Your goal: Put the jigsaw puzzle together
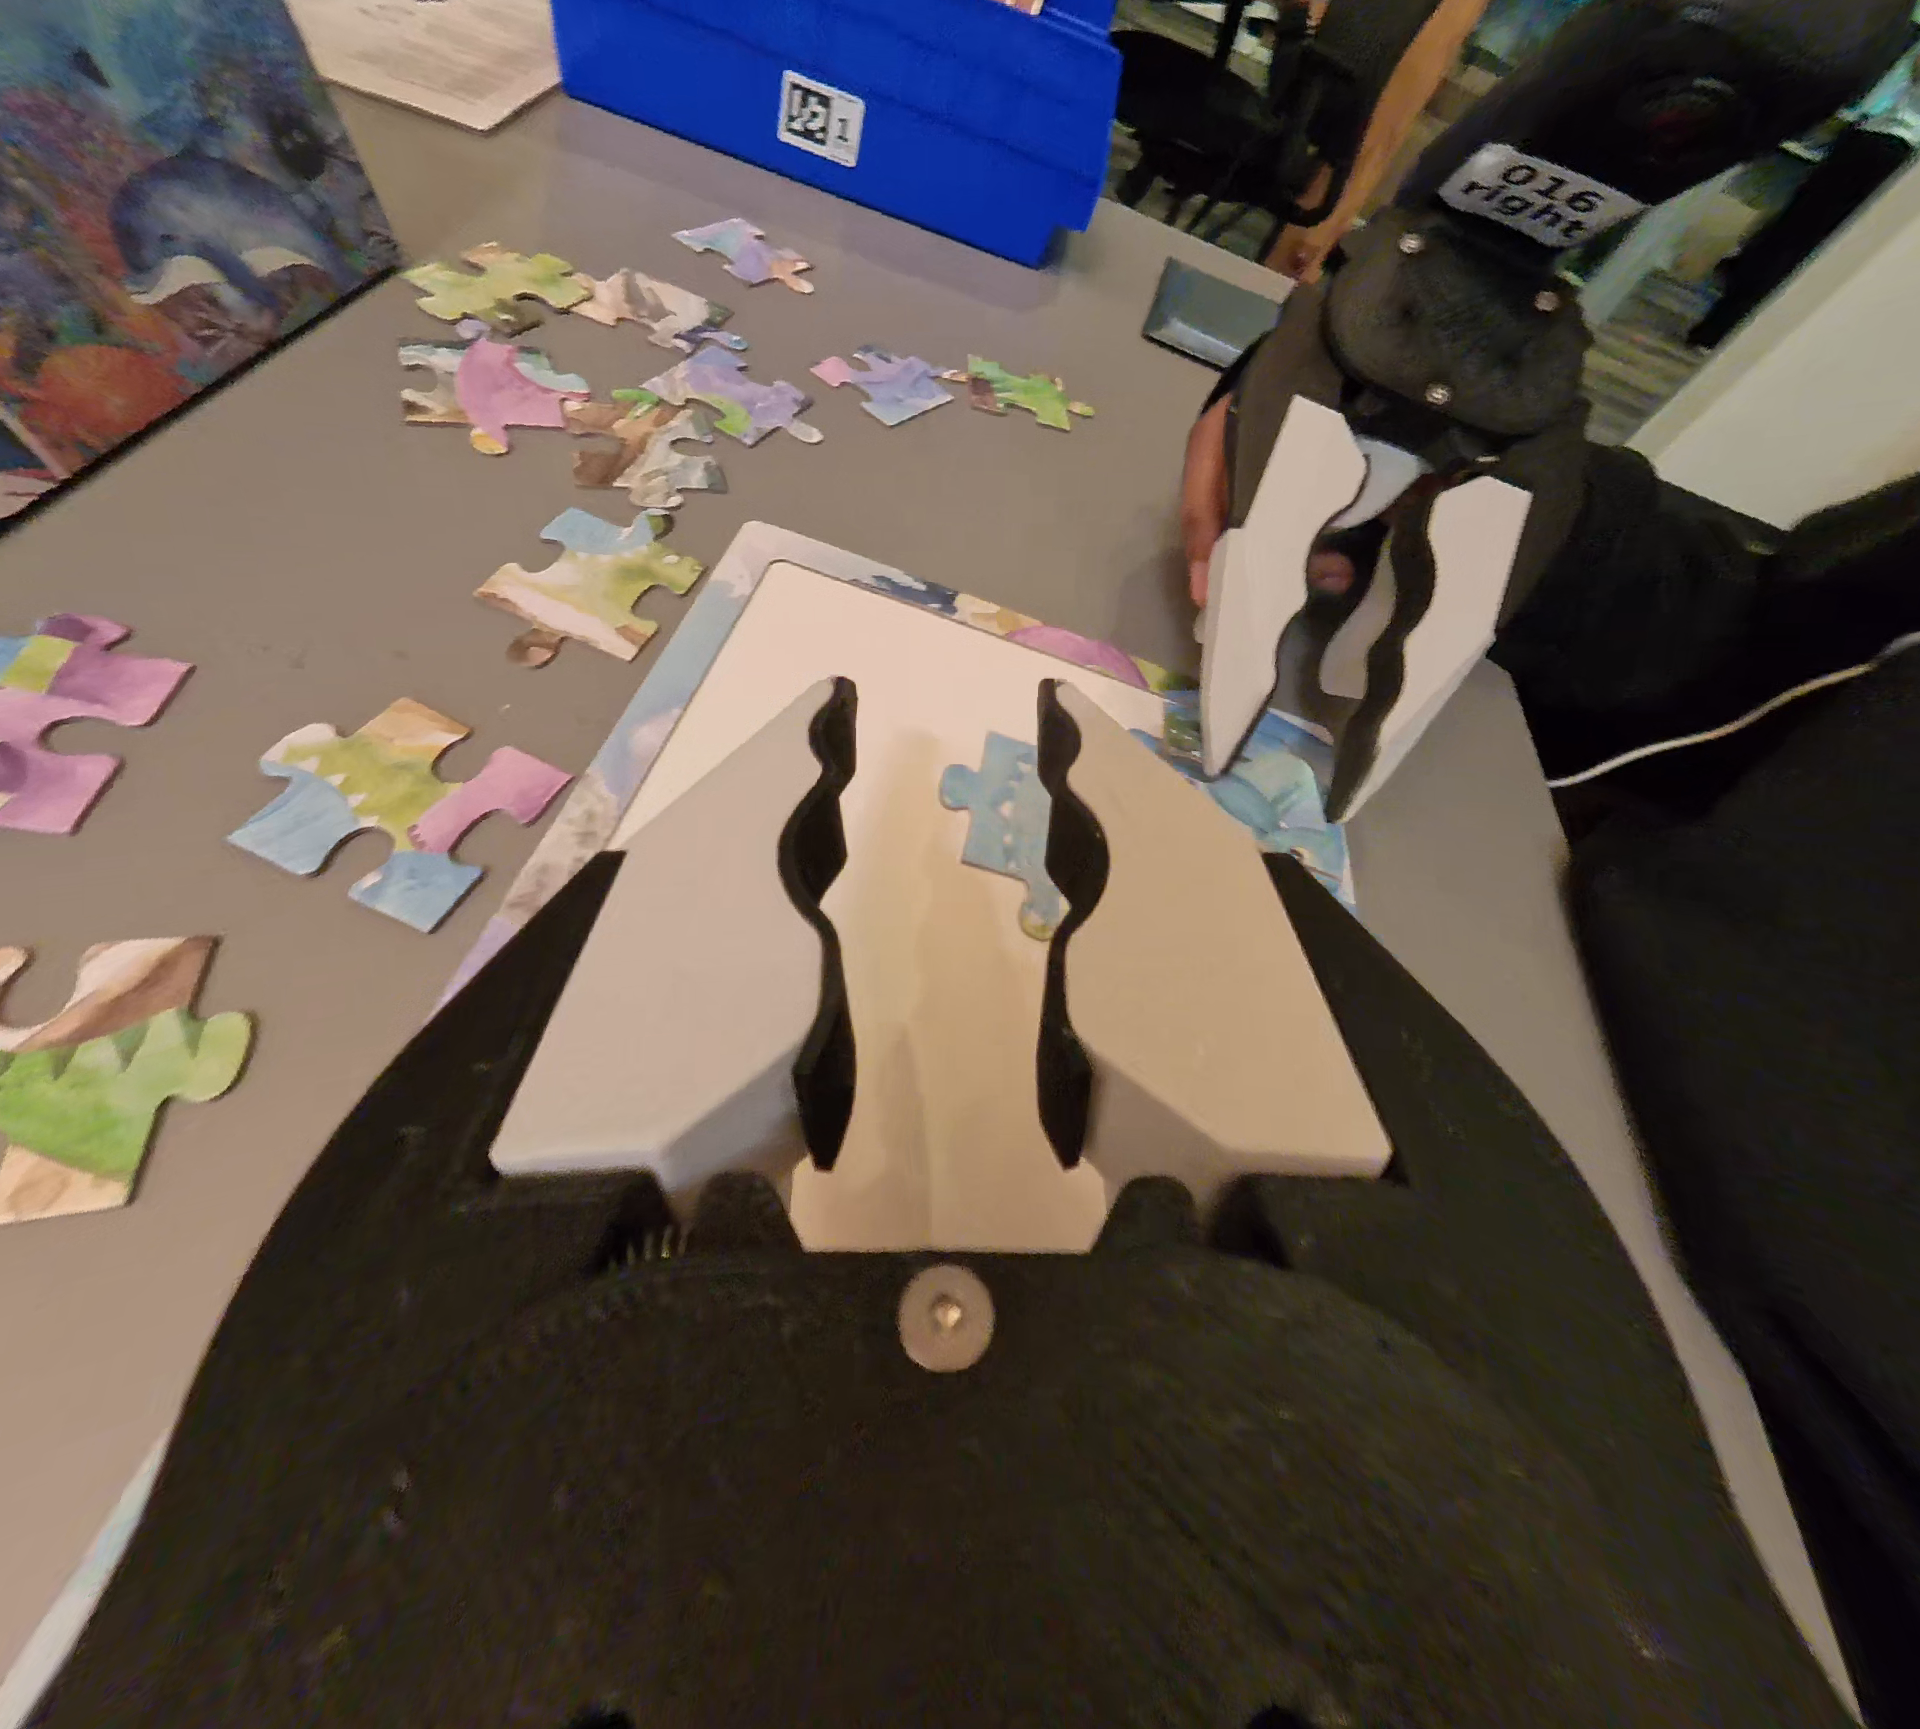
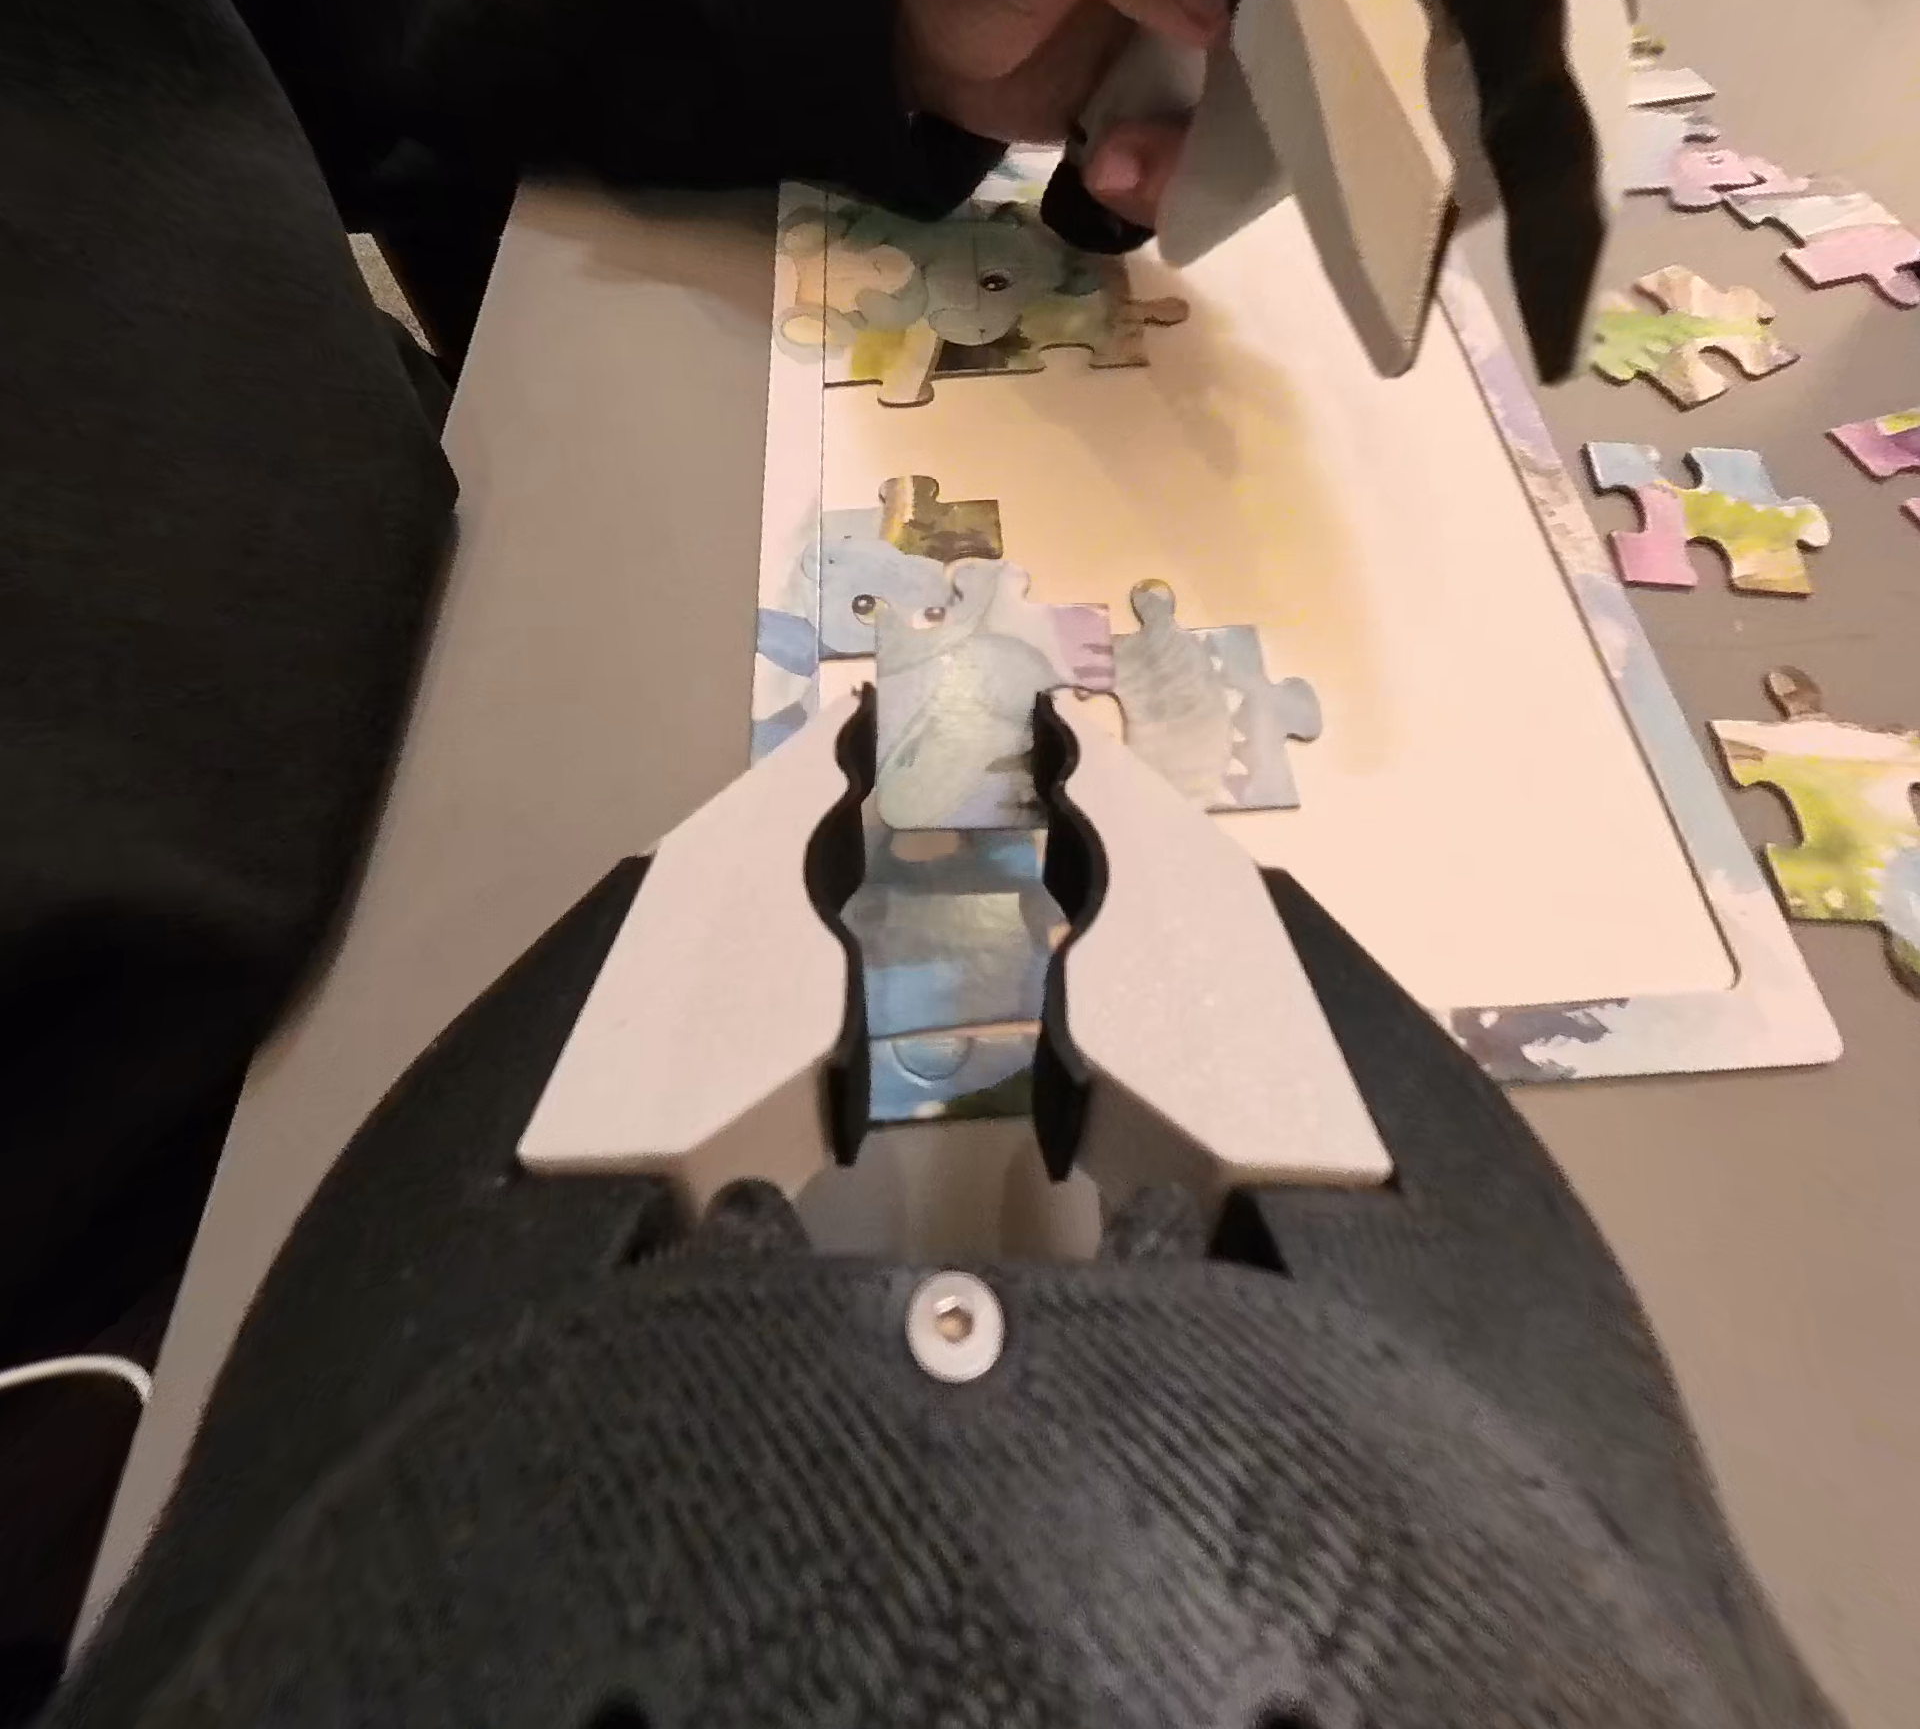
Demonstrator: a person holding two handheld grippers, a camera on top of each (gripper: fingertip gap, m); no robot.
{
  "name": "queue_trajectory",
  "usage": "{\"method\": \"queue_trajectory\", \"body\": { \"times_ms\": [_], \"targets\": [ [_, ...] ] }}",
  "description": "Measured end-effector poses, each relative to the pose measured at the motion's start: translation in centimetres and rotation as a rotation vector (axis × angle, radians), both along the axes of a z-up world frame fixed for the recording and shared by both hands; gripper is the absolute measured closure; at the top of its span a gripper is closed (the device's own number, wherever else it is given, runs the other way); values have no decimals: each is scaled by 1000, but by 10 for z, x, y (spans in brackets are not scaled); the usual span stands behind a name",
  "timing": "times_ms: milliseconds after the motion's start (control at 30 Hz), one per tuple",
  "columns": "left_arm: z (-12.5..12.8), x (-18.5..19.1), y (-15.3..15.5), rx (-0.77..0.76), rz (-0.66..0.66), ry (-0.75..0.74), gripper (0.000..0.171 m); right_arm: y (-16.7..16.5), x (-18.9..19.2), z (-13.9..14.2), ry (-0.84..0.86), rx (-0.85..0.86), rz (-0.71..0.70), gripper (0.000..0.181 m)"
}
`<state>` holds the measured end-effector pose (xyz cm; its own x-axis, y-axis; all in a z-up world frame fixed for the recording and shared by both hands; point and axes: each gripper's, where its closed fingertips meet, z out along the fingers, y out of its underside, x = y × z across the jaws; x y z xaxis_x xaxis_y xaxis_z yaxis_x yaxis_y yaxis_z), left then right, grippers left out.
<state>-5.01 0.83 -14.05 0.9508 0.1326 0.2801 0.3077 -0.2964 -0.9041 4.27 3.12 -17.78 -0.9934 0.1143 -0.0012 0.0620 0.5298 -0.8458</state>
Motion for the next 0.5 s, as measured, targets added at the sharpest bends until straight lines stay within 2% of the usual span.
{"method": "queue_trajectory", "body": {
  "times_ms": [367,500],
  "targets": [
    [-3,27,12,-8,-134,14,137,30,-33,36,41,-185,-179,153],
    [-6,37,16,-16,-182,3,136,28,-33,35,65,-169,-179,153]
  ]
}}
